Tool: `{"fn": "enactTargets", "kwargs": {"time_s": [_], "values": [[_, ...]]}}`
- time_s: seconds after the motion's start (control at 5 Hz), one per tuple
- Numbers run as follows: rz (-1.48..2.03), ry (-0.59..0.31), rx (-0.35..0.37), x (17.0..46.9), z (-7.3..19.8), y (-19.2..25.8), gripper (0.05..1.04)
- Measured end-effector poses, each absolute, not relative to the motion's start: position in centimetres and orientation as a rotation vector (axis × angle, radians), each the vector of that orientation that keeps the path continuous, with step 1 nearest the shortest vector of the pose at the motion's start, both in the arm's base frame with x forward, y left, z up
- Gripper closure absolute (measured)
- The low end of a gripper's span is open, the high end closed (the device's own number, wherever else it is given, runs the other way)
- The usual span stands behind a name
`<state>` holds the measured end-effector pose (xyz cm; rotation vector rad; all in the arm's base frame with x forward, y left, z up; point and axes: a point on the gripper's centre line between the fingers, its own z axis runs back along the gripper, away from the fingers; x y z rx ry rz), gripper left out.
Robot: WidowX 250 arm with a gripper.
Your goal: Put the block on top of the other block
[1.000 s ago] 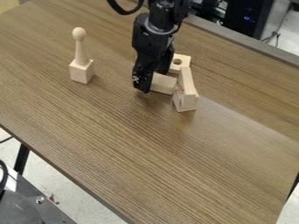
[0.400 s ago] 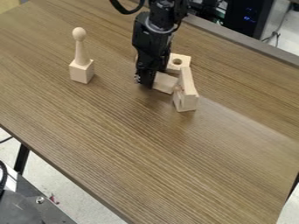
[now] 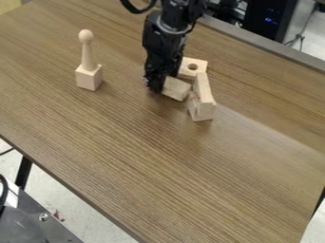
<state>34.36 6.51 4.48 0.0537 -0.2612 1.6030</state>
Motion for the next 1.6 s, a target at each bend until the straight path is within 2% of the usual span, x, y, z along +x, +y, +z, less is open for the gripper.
{"fn": "enactTargets", "kwargs": {"time_s": [0.2, 0.4, 0.6, 0.8, 1.0, 1.2, 1.4, 1.6], "values": [[1.508, -0.295, 0.102, 35.1, 7.4, 6.9, 0.552], [1.392, -0.292, 0.158, 35.5, 9.0, 6.7, 0.552], [1.303, -0.307, 0.150, 35.9, 11.5, 6.2, 0.552], [1.218, -0.314, 0.102, 36.2, 12.9, 5.3, 0.552], [1.121, -0.356, 0.000, 36.6, 15.0, 3.9, 0.552], [1.028, -0.340, -0.131, 36.3, 15.3, 2.3, 0.551], [0.903, -0.320, -0.166, 35.8, 14.8, 1.4, 0.551], [0.799, -0.275, -0.163, 34.7, 13.4, 0.8, 0.552]]}}
